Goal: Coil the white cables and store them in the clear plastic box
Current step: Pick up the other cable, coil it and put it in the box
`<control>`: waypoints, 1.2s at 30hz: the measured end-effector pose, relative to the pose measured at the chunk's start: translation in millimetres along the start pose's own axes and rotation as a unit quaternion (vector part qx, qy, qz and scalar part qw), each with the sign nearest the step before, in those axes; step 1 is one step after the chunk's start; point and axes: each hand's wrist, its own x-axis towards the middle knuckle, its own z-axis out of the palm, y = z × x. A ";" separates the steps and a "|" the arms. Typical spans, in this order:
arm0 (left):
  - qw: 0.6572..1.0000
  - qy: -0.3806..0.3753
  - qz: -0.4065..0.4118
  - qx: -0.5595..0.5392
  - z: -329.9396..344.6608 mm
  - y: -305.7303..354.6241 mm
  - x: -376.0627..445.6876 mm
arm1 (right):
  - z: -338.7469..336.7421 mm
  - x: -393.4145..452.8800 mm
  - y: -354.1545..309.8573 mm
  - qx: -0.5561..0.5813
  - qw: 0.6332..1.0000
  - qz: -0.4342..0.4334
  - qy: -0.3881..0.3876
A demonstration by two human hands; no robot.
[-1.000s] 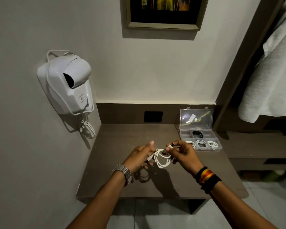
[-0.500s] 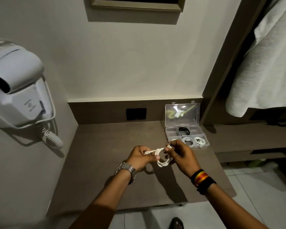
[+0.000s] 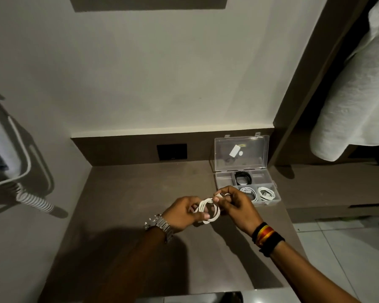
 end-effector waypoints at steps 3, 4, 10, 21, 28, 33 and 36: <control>0.998 -0.009 -0.002 -0.066 -4.0 -7.3 -9.6 | 10.8 -2.2 -5.0 -0.012 1.000 -0.019 0.009; 0.997 -0.002 0.001 -0.075 -5.9 -9.7 -14.4 | 16.1 -4.4 -6.8 -0.012 1.000 -0.023 0.012; 0.995 0.083 0.014 -0.057 -11.3 -19.6 -46.4 | 51.7 -26.4 -16.7 0.027 0.999 -0.006 0.028; 0.987 0.031 0.092 -0.127 -25.0 -23.3 -101.1 | 87.3 -53.2 -31.3 0.082 0.993 -0.040 0.073; 0.990 0.074 0.113 -0.042 -34.5 -18.9 -111.0 | 78.7 -44.2 -56.3 0.085 0.991 -0.062 0.085; 0.986 0.114 0.121 -0.010 -38.3 -7.7 -105.3 | 65.2 -34.1 -66.8 0.087 0.988 -0.067 0.109; 0.984 0.128 0.122 -0.004 -38.7 -3.7 -99.0 | 57.6 -28.6 -64.5 0.107 0.987 -0.038 0.112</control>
